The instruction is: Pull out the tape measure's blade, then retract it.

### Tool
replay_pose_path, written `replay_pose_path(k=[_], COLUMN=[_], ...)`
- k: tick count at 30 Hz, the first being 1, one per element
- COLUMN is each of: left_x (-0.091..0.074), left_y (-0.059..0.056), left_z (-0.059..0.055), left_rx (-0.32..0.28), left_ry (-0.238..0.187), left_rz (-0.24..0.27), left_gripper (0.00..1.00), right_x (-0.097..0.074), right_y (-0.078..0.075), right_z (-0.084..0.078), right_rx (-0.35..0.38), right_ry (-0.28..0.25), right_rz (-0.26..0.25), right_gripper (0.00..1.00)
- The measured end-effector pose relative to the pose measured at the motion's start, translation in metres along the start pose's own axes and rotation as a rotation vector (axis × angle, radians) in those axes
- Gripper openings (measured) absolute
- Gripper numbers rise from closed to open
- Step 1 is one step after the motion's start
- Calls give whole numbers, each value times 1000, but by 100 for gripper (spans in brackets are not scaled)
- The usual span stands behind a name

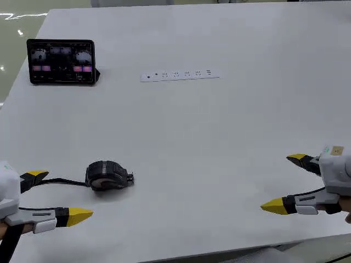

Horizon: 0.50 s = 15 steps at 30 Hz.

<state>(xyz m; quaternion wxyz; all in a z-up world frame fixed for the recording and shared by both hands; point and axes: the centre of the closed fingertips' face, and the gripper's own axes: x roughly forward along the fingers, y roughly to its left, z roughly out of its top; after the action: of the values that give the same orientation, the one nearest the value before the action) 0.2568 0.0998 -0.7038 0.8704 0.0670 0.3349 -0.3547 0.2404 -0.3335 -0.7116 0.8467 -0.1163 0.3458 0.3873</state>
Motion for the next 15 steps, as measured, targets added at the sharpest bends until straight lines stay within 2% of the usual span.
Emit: replay_pose_path(k=[9, 15], left_x=[-3, -4], left_y=[3, 3], left_z=[-3, -4], left_rx=[-15, -19], left_ry=[9, 11], left_rz=[3, 4], left_gripper=[99, 99], right_x=[-10, -12], right_y=[-4, -3], right_z=[-7, -5], right_rx=[14, 5], right_ry=[-1, -14], right_rz=[-7, -4], right_gripper=[99, 99])
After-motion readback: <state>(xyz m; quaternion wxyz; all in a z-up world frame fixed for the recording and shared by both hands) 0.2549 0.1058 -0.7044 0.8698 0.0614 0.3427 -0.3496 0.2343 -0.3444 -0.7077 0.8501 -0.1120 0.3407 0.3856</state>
